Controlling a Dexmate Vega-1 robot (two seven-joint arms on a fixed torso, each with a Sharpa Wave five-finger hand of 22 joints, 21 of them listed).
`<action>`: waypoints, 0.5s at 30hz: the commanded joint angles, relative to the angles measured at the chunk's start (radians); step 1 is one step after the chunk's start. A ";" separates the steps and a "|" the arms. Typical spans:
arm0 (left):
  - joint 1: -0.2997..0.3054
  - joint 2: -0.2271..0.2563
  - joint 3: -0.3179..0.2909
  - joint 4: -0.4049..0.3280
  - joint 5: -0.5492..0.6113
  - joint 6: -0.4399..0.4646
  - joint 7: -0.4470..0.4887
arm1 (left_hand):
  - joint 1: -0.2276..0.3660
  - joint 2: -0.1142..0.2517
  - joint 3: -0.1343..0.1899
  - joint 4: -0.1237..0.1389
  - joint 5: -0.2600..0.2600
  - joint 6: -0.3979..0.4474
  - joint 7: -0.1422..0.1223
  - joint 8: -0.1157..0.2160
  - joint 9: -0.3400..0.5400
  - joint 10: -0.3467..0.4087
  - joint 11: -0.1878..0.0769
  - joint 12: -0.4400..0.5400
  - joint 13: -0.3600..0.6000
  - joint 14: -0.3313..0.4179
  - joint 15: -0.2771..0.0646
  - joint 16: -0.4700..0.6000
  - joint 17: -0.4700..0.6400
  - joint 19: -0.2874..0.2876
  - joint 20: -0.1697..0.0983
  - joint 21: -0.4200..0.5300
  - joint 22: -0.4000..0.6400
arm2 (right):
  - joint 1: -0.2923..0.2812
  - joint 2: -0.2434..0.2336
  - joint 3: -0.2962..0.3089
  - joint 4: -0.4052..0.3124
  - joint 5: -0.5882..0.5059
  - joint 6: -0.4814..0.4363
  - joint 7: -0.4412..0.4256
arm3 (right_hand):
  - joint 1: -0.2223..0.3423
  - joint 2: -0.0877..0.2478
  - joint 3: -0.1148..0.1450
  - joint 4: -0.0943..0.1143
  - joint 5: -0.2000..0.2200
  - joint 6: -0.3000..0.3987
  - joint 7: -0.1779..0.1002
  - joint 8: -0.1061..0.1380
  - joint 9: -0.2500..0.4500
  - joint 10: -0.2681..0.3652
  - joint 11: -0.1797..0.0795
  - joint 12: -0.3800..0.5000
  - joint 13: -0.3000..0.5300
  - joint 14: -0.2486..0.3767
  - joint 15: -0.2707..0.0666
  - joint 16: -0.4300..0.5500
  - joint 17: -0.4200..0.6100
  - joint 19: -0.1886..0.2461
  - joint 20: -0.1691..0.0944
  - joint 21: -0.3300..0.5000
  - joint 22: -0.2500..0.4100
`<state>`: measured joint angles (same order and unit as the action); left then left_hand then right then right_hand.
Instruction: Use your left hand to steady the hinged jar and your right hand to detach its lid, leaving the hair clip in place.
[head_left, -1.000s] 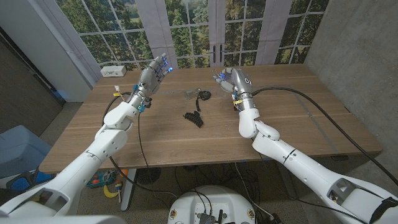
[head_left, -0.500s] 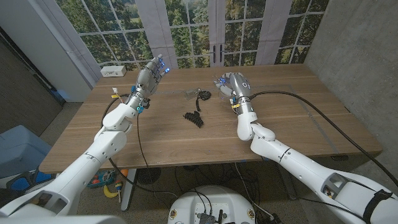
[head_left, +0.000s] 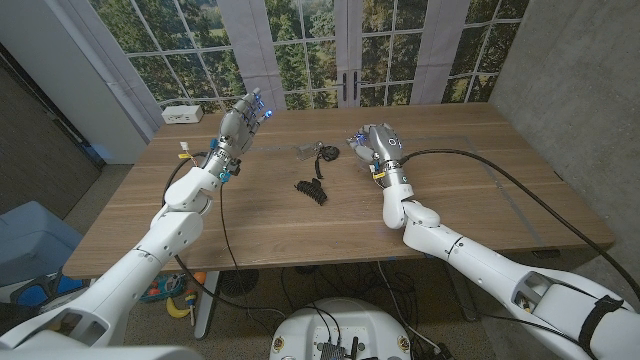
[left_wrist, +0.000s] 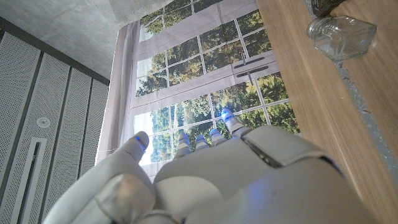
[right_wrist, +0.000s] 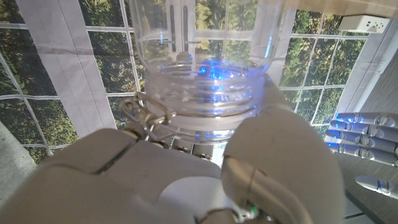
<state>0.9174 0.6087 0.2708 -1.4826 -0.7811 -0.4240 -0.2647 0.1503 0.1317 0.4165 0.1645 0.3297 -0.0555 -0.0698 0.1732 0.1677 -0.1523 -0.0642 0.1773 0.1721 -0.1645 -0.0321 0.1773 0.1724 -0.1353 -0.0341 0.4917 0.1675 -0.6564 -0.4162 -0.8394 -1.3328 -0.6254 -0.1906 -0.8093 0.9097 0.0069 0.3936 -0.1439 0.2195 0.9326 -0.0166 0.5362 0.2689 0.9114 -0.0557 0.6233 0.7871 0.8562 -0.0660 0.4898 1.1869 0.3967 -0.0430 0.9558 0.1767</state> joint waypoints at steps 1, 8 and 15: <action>0.013 0.008 -0.004 -0.021 0.006 0.002 0.009 | -0.008 0.053 0.009 -0.001 0.006 0.004 0.002 0.004 0.001 -0.002 0.000 0.007 -0.001 -0.007 -0.052 0.001 -0.001 0.003 -0.063 -0.004 0.001 | 0.029 0.001 -0.041 0.066 -0.005 -0.052 -0.006 | 0.134 0.123 0.010 0.000 0.003 0.060 -0.063 -0.004 -0.003 0.135 -0.124 -0.004 -0.002 0.053 -0.152 -0.006 0.001 0.011 -0.111 0.008 0.003; 0.025 0.014 -0.007 -0.037 0.009 0.001 0.016 | -0.010 0.050 0.013 -0.004 0.007 0.005 0.003 0.005 0.001 -0.001 0.000 0.007 -0.001 -0.008 -0.053 0.001 -0.002 0.005 -0.063 -0.008 0.001 | 0.035 0.000 -0.056 0.082 -0.002 -0.088 0.006 | 0.134 0.120 0.014 -0.003 0.000 0.066 -0.061 -0.006 -0.011 0.142 -0.123 -0.015 -0.018 0.055 -0.153 -0.012 -0.002 0.017 -0.108 0.011 0.002; 0.033 0.020 -0.010 -0.051 0.011 0.001 0.020 | -0.011 0.046 0.016 -0.008 0.007 0.008 0.003 0.005 0.000 -0.002 0.002 0.008 -0.001 -0.007 -0.053 0.002 -0.002 0.008 -0.061 -0.012 0.001 | 0.035 -0.004 -0.061 0.075 0.007 -0.131 0.021 | 0.138 0.116 0.019 -0.008 -0.001 0.076 -0.064 -0.008 -0.021 0.155 -0.118 -0.024 -0.036 0.060 -0.153 -0.018 -0.005 0.026 -0.101 0.015 0.001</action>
<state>0.9377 0.6204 0.2650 -1.5134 -0.7755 -0.4229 -0.2533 0.1462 0.1276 0.4254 0.1556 0.3296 -0.0516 -0.0659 0.1732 0.1677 -0.1523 -0.0642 0.1773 0.1723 -0.1644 -0.0322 0.1779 0.1674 -0.1316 -0.0304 0.4833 0.1675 -0.6313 -0.4155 -0.8776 -1.2743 -0.6285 -0.2633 -0.8080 0.9163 0.0003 0.4063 -0.1477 0.2156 0.9379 -0.0219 0.5281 0.2501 0.9348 -0.0570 0.6017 0.7560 0.8671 -0.0733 0.4747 1.1792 0.4128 -0.0448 0.9634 0.1768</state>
